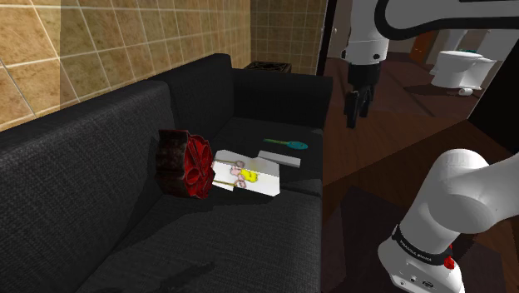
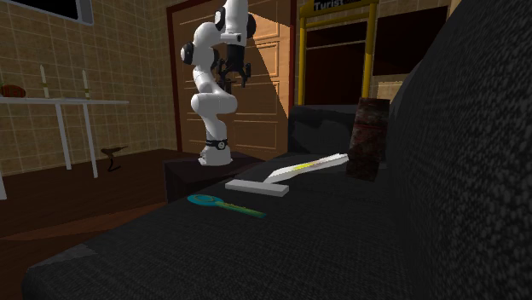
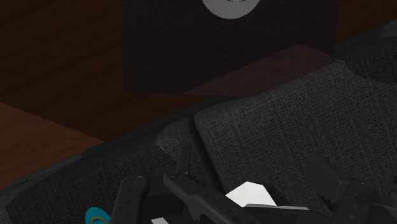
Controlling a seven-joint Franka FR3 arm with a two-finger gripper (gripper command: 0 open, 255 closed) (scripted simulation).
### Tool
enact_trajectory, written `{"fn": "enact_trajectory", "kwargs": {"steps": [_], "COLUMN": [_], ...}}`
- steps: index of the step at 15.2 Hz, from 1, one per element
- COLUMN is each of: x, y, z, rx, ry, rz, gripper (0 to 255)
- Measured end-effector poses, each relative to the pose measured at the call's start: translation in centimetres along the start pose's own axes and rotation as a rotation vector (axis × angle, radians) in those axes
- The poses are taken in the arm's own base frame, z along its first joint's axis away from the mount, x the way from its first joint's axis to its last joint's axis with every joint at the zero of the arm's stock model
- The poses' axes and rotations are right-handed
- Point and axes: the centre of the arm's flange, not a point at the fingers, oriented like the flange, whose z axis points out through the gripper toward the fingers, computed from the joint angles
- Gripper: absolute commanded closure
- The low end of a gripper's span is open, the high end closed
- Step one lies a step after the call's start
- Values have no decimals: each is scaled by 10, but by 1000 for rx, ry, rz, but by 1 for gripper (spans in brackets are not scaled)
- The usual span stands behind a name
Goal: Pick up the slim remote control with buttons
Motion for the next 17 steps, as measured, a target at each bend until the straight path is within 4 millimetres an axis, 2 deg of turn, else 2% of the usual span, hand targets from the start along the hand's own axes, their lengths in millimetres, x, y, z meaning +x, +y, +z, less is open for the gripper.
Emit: {"fn": "enact_trajectory", "kwargs": {"steps": [2, 5, 11, 17], "x": [4, 27, 80, 138], "y": [3, 13, 39, 53], "z": [4, 25, 74, 118], "rx": [0, 2, 7, 11], "ry": [2, 13, 43, 75], "rz": [-5, -31, -94, -158], "gripper": [0, 0, 0, 0]}}
